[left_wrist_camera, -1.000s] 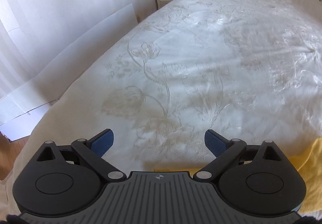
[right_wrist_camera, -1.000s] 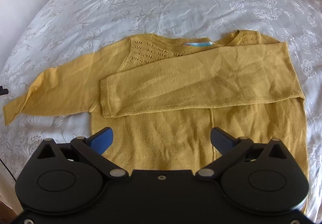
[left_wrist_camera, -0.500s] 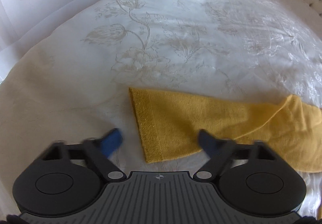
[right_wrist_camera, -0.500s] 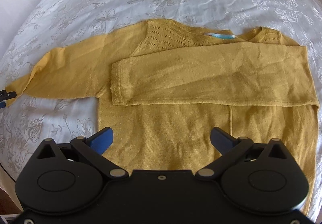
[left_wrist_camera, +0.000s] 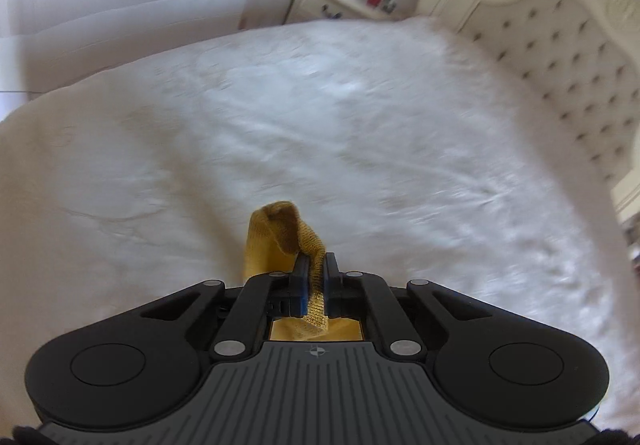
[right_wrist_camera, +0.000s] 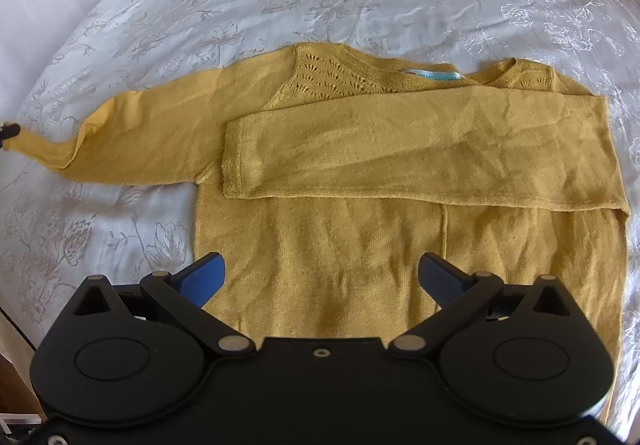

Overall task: Fold small clothes
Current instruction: 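Close the left gripper on the sleeve cuff and lift it, then lay the held sleeve across the sweater front with the left gripper and release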

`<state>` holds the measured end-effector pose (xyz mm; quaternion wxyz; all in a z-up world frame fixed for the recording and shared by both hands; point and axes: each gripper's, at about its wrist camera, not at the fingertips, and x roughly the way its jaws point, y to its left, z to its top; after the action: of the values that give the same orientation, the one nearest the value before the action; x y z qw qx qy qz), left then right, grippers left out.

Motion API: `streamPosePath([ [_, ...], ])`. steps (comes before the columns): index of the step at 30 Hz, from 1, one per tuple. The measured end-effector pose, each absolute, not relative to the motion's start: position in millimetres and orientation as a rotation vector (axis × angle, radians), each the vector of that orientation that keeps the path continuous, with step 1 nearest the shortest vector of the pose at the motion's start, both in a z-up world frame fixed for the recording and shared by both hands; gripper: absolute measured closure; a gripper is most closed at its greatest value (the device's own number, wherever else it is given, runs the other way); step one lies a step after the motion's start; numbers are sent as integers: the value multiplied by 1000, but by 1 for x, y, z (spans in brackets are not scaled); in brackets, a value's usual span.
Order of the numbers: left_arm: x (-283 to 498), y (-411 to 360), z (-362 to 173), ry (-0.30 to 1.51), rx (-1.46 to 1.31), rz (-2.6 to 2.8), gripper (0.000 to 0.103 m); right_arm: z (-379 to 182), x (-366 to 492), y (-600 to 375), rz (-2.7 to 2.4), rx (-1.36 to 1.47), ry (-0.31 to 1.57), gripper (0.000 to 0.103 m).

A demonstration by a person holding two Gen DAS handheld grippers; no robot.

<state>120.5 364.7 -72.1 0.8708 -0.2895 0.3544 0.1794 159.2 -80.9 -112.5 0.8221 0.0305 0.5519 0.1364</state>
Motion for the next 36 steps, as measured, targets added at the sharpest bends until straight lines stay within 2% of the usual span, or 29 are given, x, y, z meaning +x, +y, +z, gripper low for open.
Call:
streamPosePath([
  [6, 127, 274, -17, 611, -666, 270, 97, -117, 151, -111, 339, 100, 1167, 1],
  [11, 137, 179, 3, 564, -668, 186, 97, -120, 148, -149, 361, 143, 1162, 1],
  [17, 166, 72, -26, 657, -706, 84, 97, -121, 148, -205, 358, 184, 1154, 1],
  [23, 195, -9, -77, 860, -691, -69, 92, -125, 151, -257, 325, 196, 1147, 1],
  [25, 196, -27, -88, 907, -654, -116, 91, -127, 152, -270, 308, 207, 1148, 1],
  [29, 191, -40, -99, 941, -507, -143, 79, -129, 156, -287, 282, 228, 1137, 1],
  [36, 188, -10, -119, 1011, -181, -26, 77, -125, 180, -283, 283, 257, 1086, 1],
])
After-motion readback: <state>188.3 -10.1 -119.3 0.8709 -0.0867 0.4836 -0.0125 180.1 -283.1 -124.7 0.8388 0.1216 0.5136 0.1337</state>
